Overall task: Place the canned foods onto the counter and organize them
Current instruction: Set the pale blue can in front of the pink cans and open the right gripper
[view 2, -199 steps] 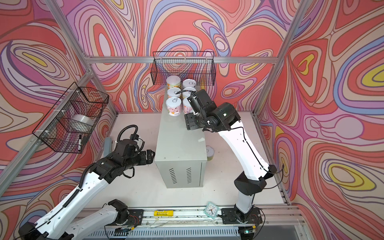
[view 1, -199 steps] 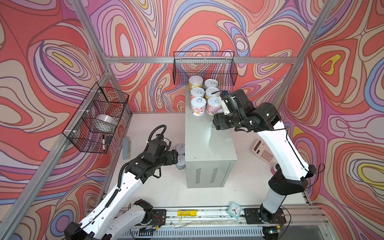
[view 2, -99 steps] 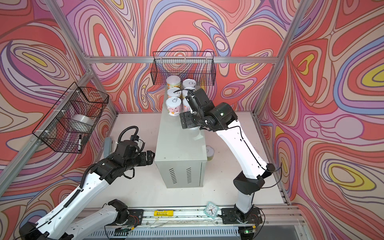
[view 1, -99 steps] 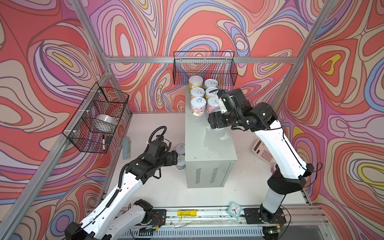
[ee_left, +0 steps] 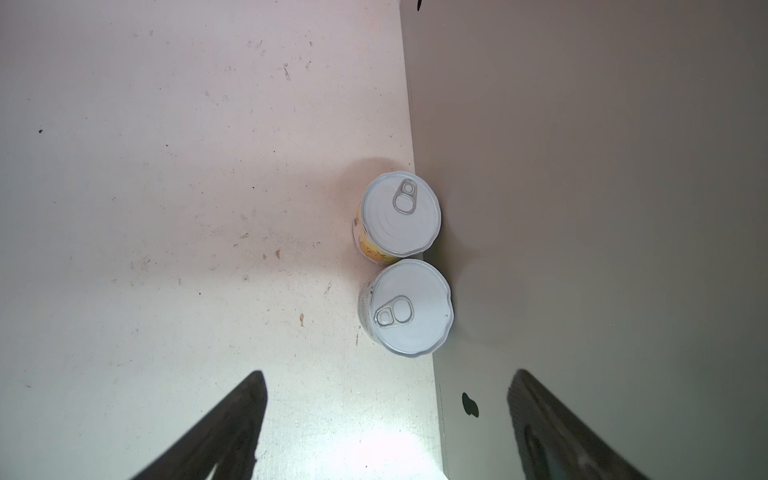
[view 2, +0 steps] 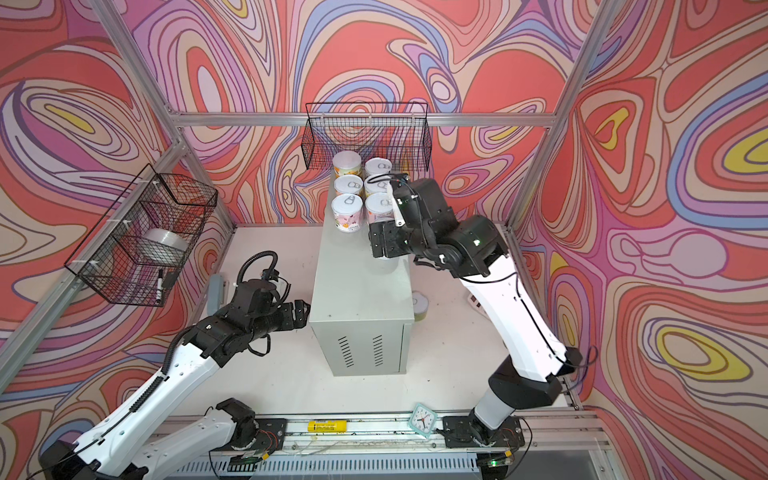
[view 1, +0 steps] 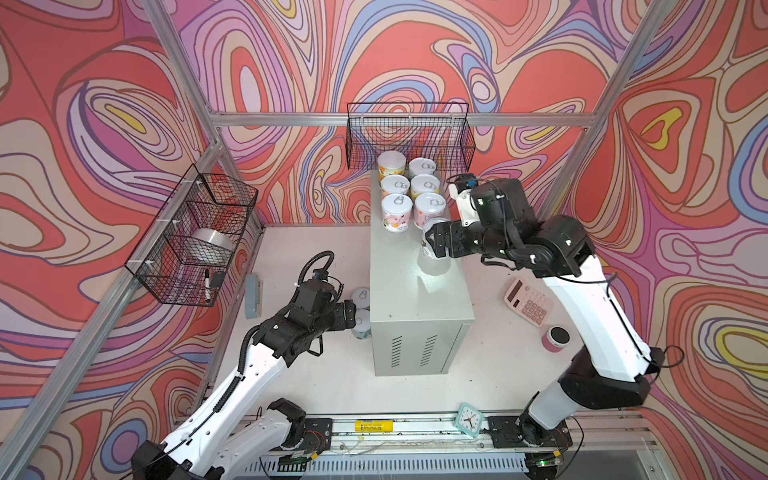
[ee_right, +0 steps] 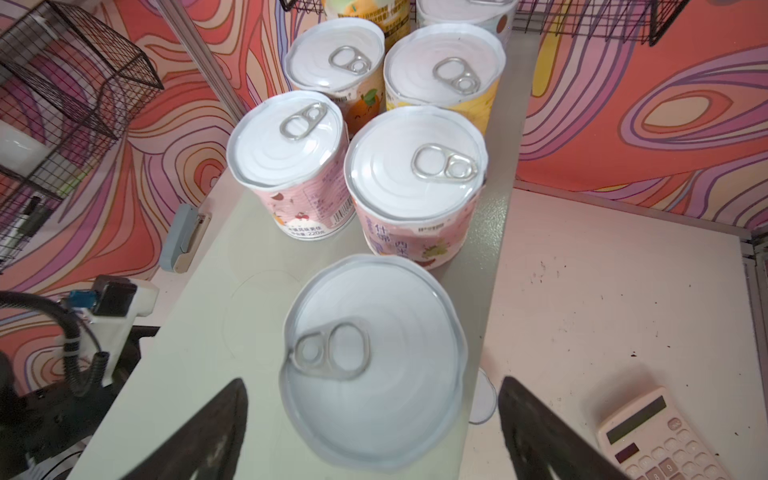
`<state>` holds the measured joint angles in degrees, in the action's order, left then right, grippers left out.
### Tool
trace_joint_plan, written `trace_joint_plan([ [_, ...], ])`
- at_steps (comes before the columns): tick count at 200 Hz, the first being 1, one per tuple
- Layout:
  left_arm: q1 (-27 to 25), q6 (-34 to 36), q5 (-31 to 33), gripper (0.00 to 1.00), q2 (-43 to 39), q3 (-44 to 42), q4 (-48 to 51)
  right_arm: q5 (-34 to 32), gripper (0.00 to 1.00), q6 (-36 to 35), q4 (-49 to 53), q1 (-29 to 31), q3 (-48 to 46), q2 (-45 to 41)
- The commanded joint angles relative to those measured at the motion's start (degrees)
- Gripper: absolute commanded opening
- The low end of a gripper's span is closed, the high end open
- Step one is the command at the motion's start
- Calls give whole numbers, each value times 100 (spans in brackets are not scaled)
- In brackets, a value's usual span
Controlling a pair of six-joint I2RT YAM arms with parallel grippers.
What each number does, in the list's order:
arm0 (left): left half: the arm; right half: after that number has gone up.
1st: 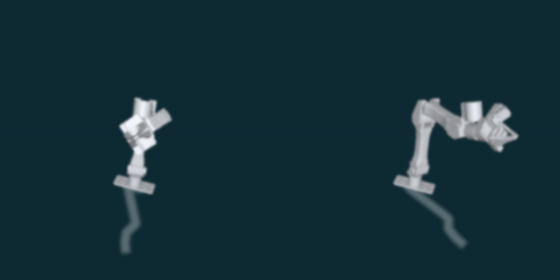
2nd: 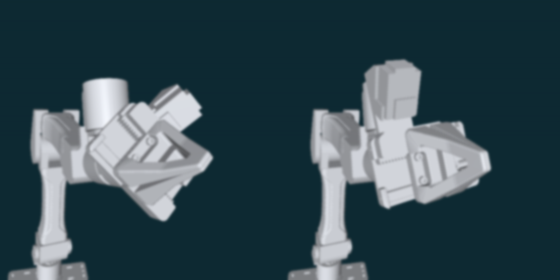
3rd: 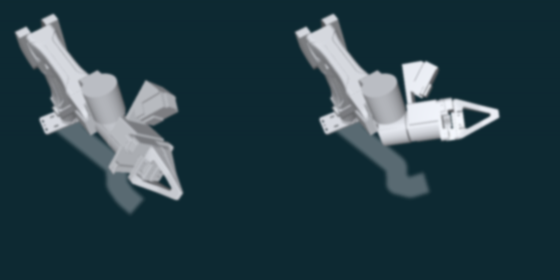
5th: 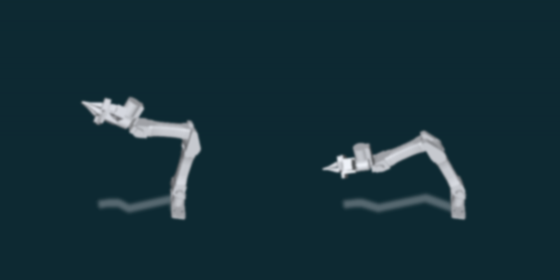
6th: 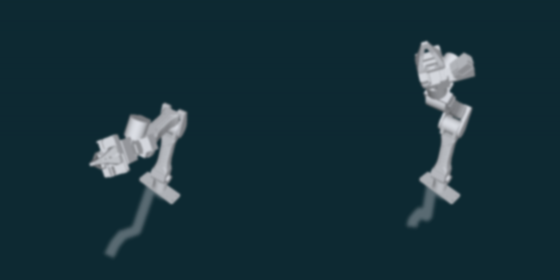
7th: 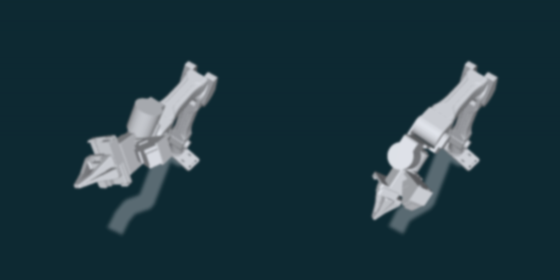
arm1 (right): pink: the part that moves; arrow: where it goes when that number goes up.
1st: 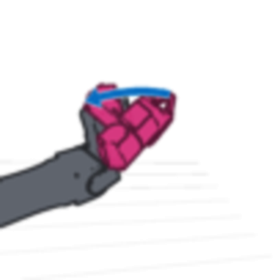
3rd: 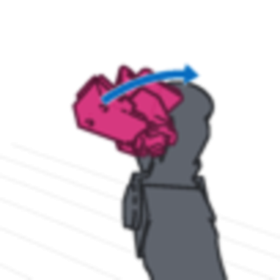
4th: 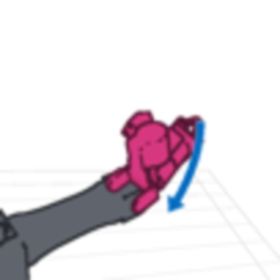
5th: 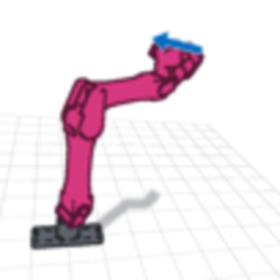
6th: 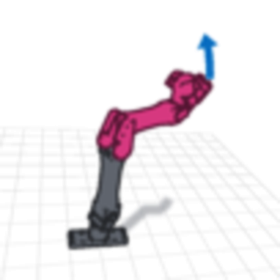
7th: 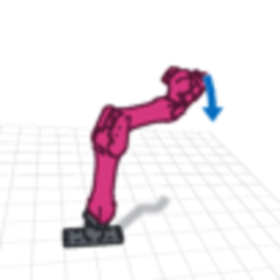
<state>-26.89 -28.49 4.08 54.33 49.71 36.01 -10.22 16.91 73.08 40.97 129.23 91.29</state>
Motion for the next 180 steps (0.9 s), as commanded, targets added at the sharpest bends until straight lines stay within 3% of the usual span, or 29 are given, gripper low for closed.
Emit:
trace_joint_plan([
  [1, 25, 24, 31, 92, -11, 22, -50, 297, 94, 102, -449, 25, -551, -405],
  [38, 26, -64, -46, 91, -40, -7, -72, 231, 76, 234, -750, 25, -1267, -782],
  [60, 20, -84, -78, 91, -36, -6, -77, 277, 72, 238, -929, 26, -1519, -887],
  [180, 26, -59, -72, 91, 78, -58, -172, 27, 64, 151, -1191, 17, -1704, -630],
])
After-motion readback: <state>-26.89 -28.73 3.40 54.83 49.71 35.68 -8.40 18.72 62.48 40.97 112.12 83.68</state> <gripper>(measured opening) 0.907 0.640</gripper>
